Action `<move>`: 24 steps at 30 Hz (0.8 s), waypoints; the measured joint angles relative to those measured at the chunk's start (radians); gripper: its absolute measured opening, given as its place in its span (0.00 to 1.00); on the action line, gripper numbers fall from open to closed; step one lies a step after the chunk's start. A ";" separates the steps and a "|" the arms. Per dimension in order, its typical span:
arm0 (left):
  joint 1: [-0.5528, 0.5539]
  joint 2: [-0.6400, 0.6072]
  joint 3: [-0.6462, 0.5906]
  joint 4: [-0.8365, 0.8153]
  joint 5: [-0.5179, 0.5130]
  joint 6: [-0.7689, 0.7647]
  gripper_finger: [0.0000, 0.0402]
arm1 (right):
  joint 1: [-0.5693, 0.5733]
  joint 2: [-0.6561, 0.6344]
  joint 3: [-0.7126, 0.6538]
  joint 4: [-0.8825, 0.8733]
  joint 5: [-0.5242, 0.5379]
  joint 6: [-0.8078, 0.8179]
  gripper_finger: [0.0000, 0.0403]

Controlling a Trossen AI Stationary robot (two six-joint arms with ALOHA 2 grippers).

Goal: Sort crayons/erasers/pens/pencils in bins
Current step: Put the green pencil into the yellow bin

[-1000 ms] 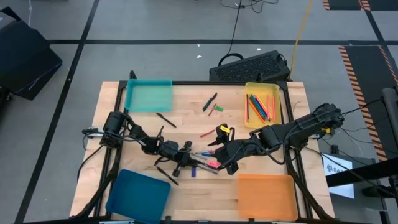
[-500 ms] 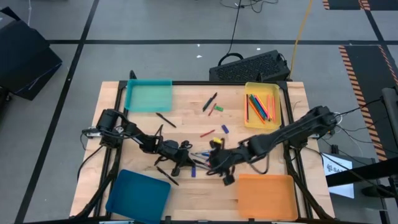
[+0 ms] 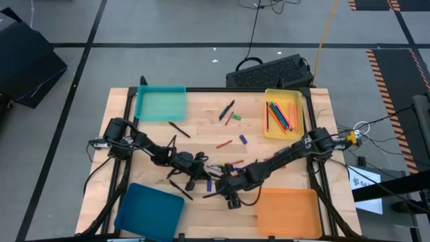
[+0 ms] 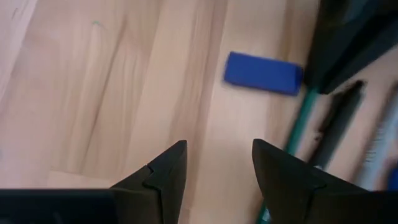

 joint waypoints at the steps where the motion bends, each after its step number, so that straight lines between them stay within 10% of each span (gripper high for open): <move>1: -0.004 -0.009 0.001 -0.009 -0.003 -0.003 0.04 | 0.001 -0.007 0.000 -0.004 0.013 -0.010 0.43; 24: -0.017 -0.215 0.000 -0.177 -0.070 0.036 0.07 | -0.051 -0.041 0.002 -0.005 0.154 -0.060 0.43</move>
